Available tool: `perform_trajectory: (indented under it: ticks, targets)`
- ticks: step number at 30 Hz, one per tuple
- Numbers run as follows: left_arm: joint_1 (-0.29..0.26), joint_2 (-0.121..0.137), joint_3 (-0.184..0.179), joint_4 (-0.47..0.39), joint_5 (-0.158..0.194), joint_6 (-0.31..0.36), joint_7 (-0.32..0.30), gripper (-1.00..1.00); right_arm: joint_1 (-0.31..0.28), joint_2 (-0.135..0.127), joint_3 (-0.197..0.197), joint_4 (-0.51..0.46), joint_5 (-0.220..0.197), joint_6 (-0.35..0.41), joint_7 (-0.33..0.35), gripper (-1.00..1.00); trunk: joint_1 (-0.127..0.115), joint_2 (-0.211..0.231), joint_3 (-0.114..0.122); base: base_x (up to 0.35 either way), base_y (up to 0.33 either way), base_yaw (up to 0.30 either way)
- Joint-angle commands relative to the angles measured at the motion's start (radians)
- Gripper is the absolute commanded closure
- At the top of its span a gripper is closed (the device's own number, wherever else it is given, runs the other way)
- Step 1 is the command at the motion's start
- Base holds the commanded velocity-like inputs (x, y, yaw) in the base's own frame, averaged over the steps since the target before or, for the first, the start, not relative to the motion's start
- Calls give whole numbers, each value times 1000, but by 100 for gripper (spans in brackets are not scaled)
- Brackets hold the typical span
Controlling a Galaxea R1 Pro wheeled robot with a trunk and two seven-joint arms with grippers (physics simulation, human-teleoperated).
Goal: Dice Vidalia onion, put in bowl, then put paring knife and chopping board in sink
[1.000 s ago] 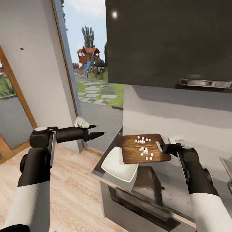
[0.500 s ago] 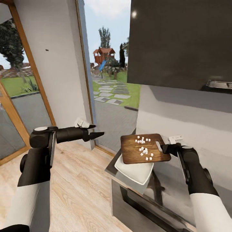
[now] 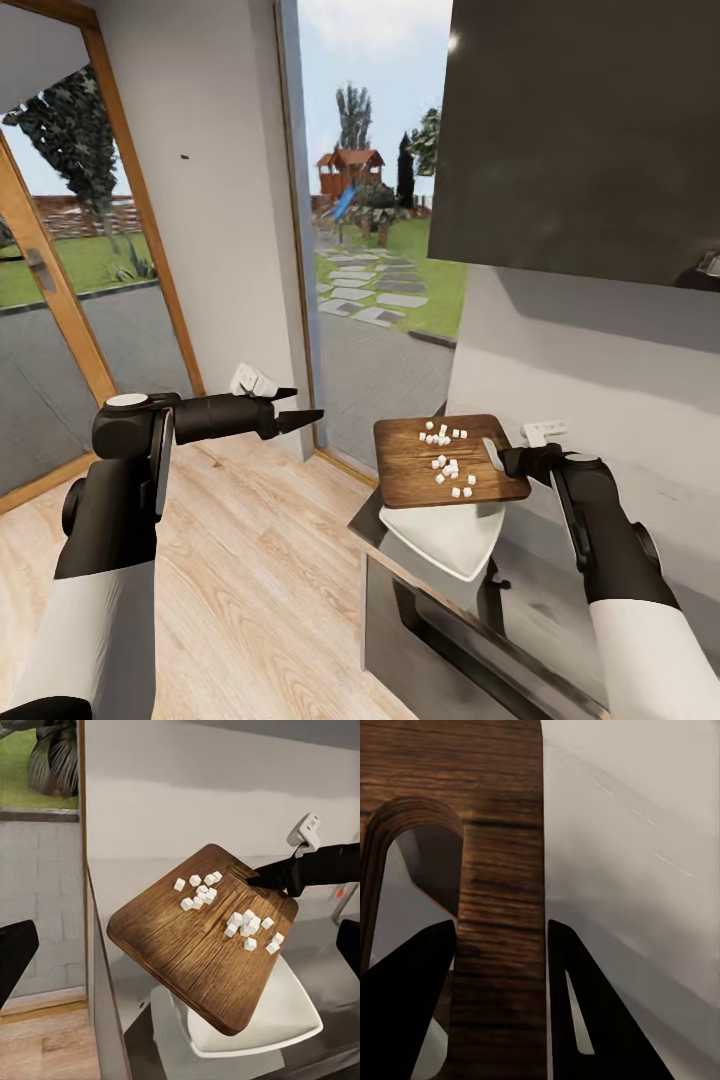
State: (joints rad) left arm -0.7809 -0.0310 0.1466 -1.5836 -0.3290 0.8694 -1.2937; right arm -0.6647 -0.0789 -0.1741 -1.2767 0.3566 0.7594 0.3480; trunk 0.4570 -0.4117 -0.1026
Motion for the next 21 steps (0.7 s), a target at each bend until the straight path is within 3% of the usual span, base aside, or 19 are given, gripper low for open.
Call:
perform_trajectory:
  ticks: [1,18,21]
  targets:
    - [-1,-1,2,-1,-10,10,-10,-100,-1,0,-1,-1,10,3,9,100,1,-2,-2,0,0,2]
    - [-1,-3,1,-1,-10,10,-12,-100,-1,1,2,-4,9,-3,10,100,1,-2,-2,0,0,0]
    - [-1,-3,1,-1,-10,10,-12,-100,-1,1,2,-4,9,-36,11,100,1,-2,-2,0,0,0]
